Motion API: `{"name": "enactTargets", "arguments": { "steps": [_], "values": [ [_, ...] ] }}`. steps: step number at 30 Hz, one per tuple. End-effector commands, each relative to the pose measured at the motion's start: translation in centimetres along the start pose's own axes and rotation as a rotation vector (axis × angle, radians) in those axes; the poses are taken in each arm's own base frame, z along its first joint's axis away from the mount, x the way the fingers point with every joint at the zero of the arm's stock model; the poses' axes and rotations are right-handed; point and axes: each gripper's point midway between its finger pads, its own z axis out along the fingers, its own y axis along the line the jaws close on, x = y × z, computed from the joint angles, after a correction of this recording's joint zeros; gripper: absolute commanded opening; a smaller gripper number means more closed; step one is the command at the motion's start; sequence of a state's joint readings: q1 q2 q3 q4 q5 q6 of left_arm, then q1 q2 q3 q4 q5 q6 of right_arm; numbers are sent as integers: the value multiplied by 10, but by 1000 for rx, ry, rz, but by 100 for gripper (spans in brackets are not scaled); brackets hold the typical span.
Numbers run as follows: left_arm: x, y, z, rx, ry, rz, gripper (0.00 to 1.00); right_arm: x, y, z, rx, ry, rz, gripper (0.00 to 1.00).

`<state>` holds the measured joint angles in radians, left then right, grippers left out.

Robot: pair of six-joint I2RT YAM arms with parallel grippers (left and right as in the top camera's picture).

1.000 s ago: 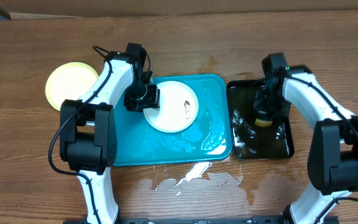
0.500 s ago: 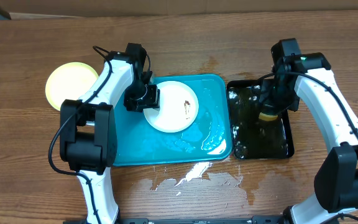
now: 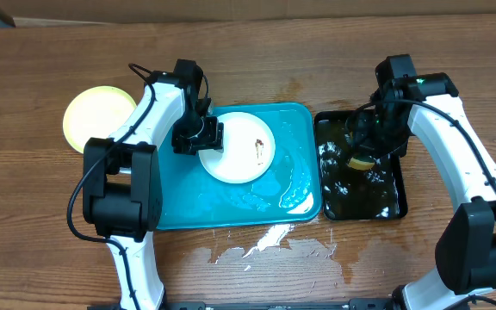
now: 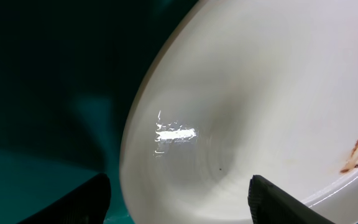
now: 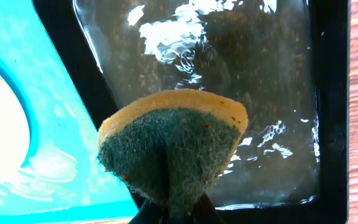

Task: Clean dirty plates on tray and stack at the side
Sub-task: 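Lift the sponge from the black tray with the right gripper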

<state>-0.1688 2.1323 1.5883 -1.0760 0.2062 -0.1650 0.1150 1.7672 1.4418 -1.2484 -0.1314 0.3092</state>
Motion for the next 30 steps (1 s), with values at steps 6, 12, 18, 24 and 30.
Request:
{"name": "enactTargets", "arguments": {
  "steps": [6, 12, 18, 24, 30],
  "values": [
    [3, -8, 6, 32, 19, -3, 65, -8, 9, -9, -38, -44, -31, 4],
    [7, -22, 9, 42, 31, 11, 34, -1, 22, -10, -112, -13, -98, 4],
    [17, -35, 12, 32, 61, -55, 26, 4, 28, -11, -149, 7, -144, 4],
    [15, -34, 13, -10, 44, -38, 40, 4, 27, -11, -144, 6, -147, 4],
    [-14, -22, 12, -72, -80, -25, 38, 3, 21, -10, -113, 2, -145, 4]
  ]
}}
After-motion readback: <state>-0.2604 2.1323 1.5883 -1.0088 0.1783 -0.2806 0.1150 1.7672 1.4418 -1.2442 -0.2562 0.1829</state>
